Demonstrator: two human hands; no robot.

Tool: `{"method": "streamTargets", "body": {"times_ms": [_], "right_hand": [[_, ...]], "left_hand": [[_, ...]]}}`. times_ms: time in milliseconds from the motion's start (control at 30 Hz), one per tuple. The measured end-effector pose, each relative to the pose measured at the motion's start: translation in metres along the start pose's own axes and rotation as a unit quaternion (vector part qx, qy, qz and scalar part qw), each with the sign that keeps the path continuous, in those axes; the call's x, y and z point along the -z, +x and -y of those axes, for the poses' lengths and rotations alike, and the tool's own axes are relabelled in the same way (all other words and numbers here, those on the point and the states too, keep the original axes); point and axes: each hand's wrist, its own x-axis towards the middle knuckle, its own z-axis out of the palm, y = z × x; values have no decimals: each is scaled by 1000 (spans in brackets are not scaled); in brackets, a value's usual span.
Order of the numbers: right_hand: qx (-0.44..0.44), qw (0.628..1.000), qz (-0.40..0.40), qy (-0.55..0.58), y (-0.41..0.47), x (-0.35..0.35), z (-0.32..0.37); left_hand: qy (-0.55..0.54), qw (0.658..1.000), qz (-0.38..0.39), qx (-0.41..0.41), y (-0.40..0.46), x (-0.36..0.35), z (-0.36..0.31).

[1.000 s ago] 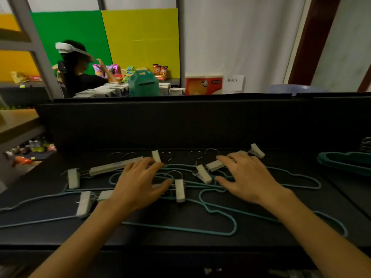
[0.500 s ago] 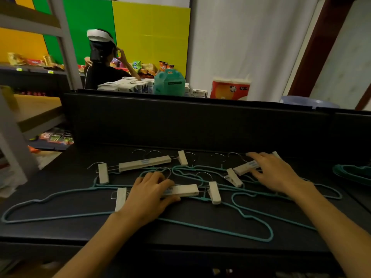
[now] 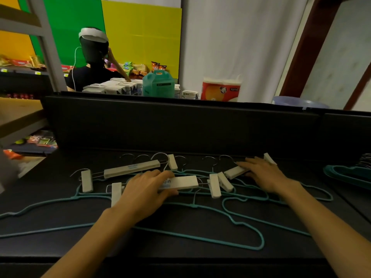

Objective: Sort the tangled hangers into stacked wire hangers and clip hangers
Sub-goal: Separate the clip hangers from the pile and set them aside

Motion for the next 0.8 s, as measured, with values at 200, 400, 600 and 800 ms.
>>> {"method": "streamTargets", "body": {"times_ms": [200, 400, 600, 800], "right_hand": [[49, 997, -37, -34, 6, -5, -7], [51, 985, -152, -58, -22, 9, -38], [12, 967, -243, -82, -103, 30, -95], [-70, 962, -253, -81, -181, 14, -184]], "left_hand": [[-12, 999, -35, -3, 17, 1, -3], [-49, 989, -116, -78, 52, 1, -32], [-53, 970, -138, -194, 94, -19, -116], [-67, 959, -97, -258, 117, -48, -230]]}}
